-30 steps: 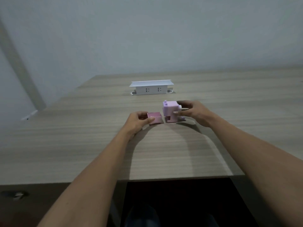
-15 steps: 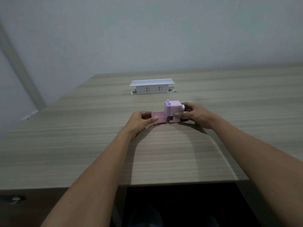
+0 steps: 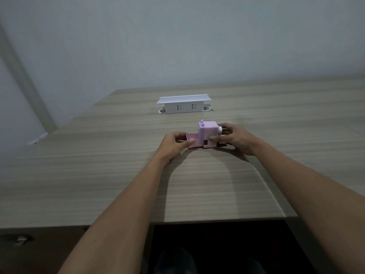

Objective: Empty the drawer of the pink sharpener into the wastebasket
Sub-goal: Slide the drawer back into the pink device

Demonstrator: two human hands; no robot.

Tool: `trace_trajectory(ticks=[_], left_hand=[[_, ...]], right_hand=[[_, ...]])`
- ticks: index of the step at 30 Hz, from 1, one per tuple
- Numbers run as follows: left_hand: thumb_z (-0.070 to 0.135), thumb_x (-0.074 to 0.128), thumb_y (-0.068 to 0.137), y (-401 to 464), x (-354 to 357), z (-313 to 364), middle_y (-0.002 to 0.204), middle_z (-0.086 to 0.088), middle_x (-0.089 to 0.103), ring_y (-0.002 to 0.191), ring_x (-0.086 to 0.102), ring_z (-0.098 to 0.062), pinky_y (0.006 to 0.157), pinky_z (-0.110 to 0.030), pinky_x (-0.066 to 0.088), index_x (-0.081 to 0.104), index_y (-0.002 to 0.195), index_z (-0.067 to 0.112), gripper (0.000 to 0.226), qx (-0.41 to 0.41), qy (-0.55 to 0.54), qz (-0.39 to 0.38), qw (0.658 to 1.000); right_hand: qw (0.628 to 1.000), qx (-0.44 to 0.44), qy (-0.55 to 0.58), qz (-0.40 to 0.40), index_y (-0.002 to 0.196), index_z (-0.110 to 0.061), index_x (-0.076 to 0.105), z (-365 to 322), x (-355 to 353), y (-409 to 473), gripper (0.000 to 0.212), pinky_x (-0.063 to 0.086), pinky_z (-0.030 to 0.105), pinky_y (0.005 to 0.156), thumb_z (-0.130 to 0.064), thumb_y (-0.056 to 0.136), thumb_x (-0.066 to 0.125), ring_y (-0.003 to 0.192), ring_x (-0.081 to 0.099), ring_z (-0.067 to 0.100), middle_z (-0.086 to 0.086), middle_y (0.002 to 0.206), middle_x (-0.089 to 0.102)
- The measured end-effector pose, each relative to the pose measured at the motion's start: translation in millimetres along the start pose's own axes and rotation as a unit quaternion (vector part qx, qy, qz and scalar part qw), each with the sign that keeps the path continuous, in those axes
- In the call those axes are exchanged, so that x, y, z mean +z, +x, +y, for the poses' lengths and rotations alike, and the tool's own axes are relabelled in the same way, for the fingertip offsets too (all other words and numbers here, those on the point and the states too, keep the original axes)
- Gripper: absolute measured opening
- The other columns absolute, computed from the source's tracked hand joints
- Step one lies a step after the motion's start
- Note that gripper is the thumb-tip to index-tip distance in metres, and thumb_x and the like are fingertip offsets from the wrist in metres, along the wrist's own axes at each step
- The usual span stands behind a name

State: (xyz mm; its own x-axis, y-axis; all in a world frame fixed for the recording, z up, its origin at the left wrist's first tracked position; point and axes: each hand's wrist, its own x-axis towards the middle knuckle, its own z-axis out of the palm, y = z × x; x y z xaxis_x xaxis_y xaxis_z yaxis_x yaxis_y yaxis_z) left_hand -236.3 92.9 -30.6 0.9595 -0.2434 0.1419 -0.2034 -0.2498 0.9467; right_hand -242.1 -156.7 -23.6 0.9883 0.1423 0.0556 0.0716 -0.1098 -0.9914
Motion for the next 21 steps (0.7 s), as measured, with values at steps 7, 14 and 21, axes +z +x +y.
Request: trace_trajectory(ticks=[7, 14, 21], left_hand=[[0.019, 0.078, 0.085, 0, 3, 2, 0.114, -0.005, 0.075, 0.102, 0.070, -0.016, 0.081, -0.014, 0.055, 0.068, 0.126, 0.007, 0.044, 0.010, 0.011, -0.034, 0.999], [0.017, 0.077, 0.085, 4, 19, 7, 0.114, -0.004, 0.075, 0.093, 0.071, -0.009, 0.077, -0.012, 0.056, 0.067, 0.127, 0.006, 0.044, 0.032, 0.025, -0.062, 0.997], [0.025, 0.078, 0.084, 2, 18, 10, 0.124, 0.000, 0.070, 0.103, 0.071, -0.011, 0.078, -0.013, 0.056, 0.061, 0.137, 0.018, 0.056, 0.054, 0.038, -0.078, 0.995]], right_hand=[[1.000, -0.002, -0.002, -0.020, 0.134, -0.007, 0.060, -2, 4, 0, 0.063, 0.060, 0.032, 0.087, -0.003, 0.076, 0.083, 0.112, 0.070, 0.027, 0.014, 0.121, 0.072], [1.000, -0.023, 0.002, -0.001, 0.127, -0.011, 0.064, -2, 10, -6, 0.056, 0.059, 0.023, 0.077, -0.002, 0.075, 0.083, 0.095, 0.074, 0.015, 0.012, 0.115, 0.074], [0.999, -0.031, -0.014, 0.004, 0.128, -0.008, 0.065, 3, 7, -3, 0.062, 0.060, 0.031, 0.085, -0.007, 0.070, 0.088, 0.104, 0.073, 0.021, 0.012, 0.115, 0.075]])
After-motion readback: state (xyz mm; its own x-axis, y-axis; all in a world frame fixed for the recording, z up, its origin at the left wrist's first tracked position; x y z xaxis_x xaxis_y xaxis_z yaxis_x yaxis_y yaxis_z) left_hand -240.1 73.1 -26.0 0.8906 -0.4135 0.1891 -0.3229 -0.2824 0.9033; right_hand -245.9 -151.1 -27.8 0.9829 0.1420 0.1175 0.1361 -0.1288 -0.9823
